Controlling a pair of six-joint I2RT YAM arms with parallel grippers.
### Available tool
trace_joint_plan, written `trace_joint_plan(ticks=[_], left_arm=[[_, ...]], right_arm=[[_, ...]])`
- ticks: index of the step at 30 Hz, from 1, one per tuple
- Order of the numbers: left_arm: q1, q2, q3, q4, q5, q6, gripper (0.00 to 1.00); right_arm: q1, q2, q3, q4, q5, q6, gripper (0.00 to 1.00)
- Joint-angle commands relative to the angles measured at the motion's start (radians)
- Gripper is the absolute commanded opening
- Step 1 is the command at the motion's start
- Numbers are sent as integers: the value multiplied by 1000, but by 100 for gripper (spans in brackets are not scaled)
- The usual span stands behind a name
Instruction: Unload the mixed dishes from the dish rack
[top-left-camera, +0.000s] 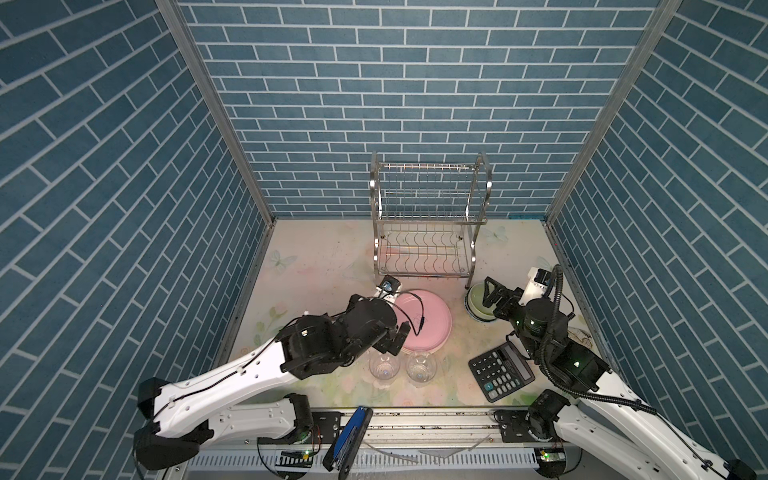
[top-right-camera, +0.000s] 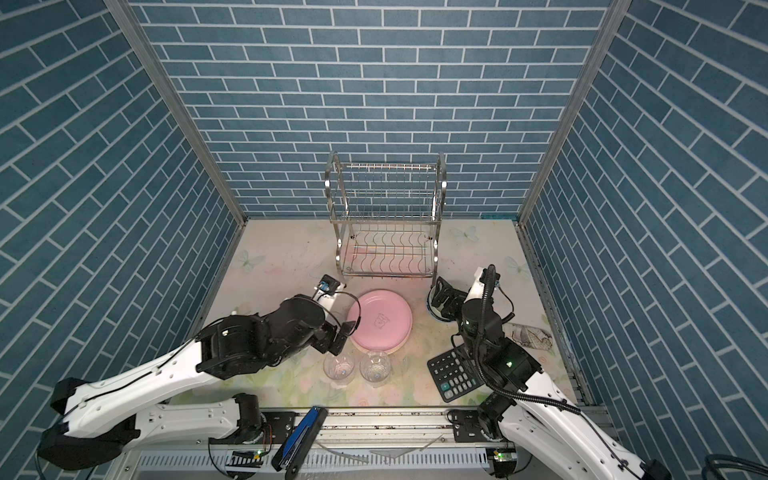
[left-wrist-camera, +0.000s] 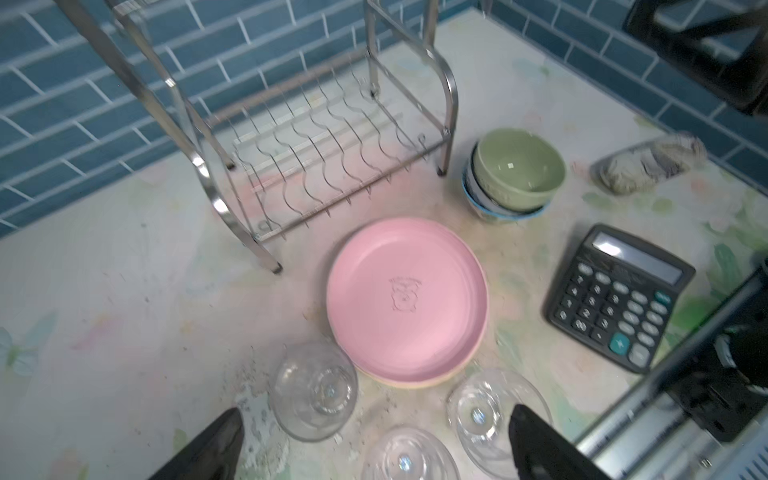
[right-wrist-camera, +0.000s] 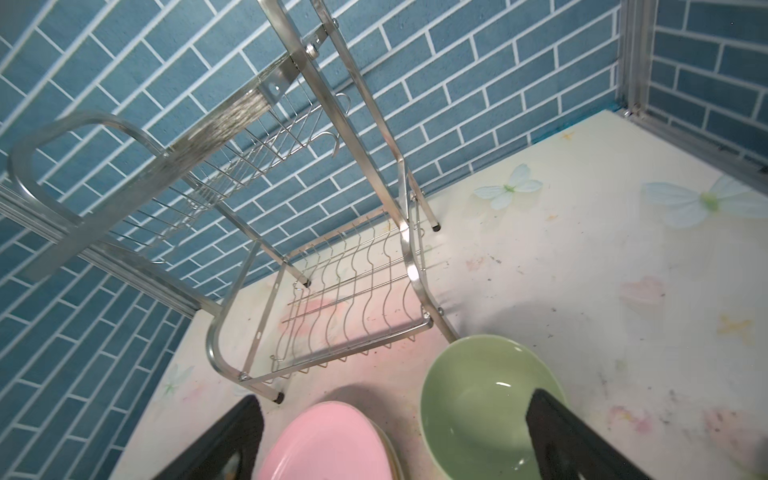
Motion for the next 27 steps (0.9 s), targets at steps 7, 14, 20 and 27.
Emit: trace_joint_plan(ticks=[7, 14, 20, 27], left_arm=[[103, -313, -474, 755, -418, 385, 100], [267, -393, -550, 802, -445, 403, 100], [413, -341, -640, 919, -347, 468, 99], [574, -288, -718, 1035, -210, 498, 100]], right_arm=[[-4, 55, 38, -48, 200, -334, 99], [-72, 54, 14, -27, 204, -406, 99], [-200, 54, -114, 172, 134, -464, 99], [-254, 83, -170, 256, 165, -524, 99]])
